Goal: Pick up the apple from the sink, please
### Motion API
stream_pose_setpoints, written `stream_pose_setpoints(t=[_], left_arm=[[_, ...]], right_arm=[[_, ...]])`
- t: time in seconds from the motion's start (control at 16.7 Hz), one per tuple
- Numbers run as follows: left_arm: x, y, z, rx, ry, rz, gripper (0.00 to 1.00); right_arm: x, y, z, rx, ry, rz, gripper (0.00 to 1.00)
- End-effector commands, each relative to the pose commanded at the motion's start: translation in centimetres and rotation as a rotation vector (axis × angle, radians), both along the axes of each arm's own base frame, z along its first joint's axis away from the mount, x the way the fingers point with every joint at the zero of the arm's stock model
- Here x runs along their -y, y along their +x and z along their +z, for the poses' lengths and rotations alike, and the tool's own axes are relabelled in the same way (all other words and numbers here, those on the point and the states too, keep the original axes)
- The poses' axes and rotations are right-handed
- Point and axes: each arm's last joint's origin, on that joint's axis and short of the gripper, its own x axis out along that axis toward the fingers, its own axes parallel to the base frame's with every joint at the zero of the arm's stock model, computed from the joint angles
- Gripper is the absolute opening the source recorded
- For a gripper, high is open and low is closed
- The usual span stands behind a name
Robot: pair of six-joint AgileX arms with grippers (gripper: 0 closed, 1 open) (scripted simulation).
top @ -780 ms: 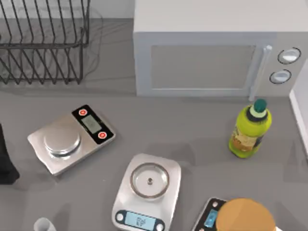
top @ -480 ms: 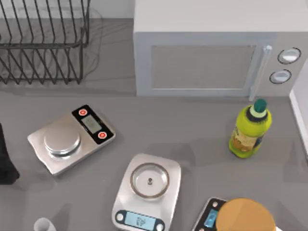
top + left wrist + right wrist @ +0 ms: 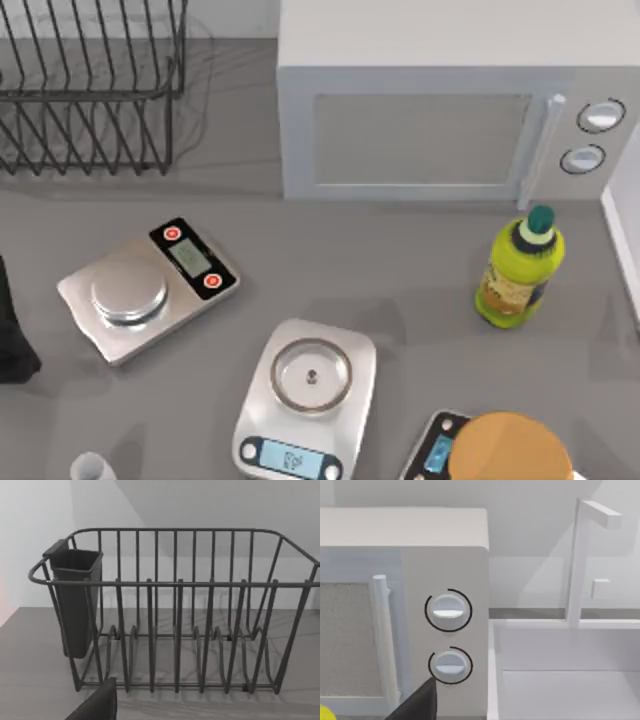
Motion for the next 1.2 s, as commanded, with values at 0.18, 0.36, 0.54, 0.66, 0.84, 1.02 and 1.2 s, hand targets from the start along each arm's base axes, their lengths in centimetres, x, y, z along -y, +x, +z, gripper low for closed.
stream_pose_setpoints(t=[0.18,0.36,0.54,0.66,0.84,1.02,1.2], left_arm=[[0.0,0.0,0.0,0.0,0.0,0.0,1.0],[0.0,0.0,0.0,0.0,0.0,0.0,1.0],[0.0,0.0,0.0,0.0,0.0,0.0,1.0],[0.0,0.0,0.0,0.0,0.0,0.0,1.0],[0.0,0.0,0.0,0.0,0.0,0.0,1.0],[0.0,0.0,0.0,0.0,0.0,0.0,1.0],[0.0,0.0,0.0,0.0,0.0,0.0,1.0]], right_arm=[[0.0,0.0,0.0,0.0,0.0,0.0,1.0],[0.0,0.0,0.0,0.0,0.0,0.0,1.0],[0.0,0.0,0.0,0.0,0.0,0.0,1.0],[0.0,0.0,0.0,0.0,0.0,0.0,1.0],[0.1,0.1,1.0,-0.046,-0.011,-0.011,1.0],[0.4,0.7,3.0,-0.167,-0.034,-0.036,1.0],[1.0,2.5,5.6,-0.353,-0.06,-0.063,1.0]])
